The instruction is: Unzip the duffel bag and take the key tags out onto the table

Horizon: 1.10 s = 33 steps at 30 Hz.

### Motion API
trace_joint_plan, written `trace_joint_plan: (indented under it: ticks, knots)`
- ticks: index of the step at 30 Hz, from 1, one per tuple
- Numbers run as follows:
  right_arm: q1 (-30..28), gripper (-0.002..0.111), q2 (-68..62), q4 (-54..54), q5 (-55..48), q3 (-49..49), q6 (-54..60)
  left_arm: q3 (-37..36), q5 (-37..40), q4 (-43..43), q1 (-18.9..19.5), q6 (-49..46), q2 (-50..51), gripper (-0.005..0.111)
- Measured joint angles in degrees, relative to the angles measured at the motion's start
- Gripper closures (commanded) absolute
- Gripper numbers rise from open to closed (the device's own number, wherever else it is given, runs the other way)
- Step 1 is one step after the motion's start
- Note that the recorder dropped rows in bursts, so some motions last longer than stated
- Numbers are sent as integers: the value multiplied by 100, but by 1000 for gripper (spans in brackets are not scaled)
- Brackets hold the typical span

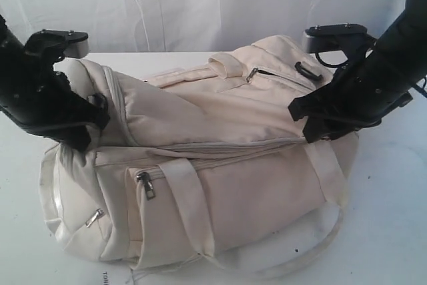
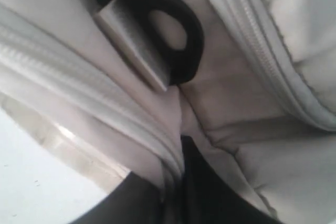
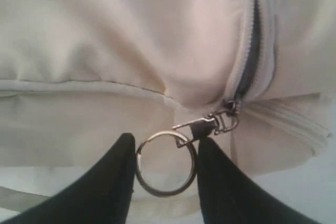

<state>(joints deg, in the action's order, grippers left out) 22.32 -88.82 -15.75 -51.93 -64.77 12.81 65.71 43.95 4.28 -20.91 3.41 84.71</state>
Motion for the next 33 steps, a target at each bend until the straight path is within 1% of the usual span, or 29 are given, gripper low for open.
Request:
trace_joint_plan:
  ticks: [6,11,14,23,29,31,33]
  knots:
    - [0,108,-49,-857,-146,0,587,0,122,-1442,0,703,-189,106]
    - [0,108,-63,-1181,-211,0,707,-23,216,-2054,0,805,-450,106]
    - [60,108,-63,-1354,-211,39,769,-37,257,-2155,0,809,-541,106]
    - [630,108,-123,-1622,-11,191,1052,-49,278,-2202,0,830,-565,106]
    - [795,108,-125,-1664,25,195,1075,-49,299,-2235,0,830,-565,106]
    - [795,108,-125,-1647,12,195,1152,-49,312,-2235,0,830,-565,105]
    - [795,107,-125,-1556,-33,195,1190,-49,322,-2235,0,830,-565,100]
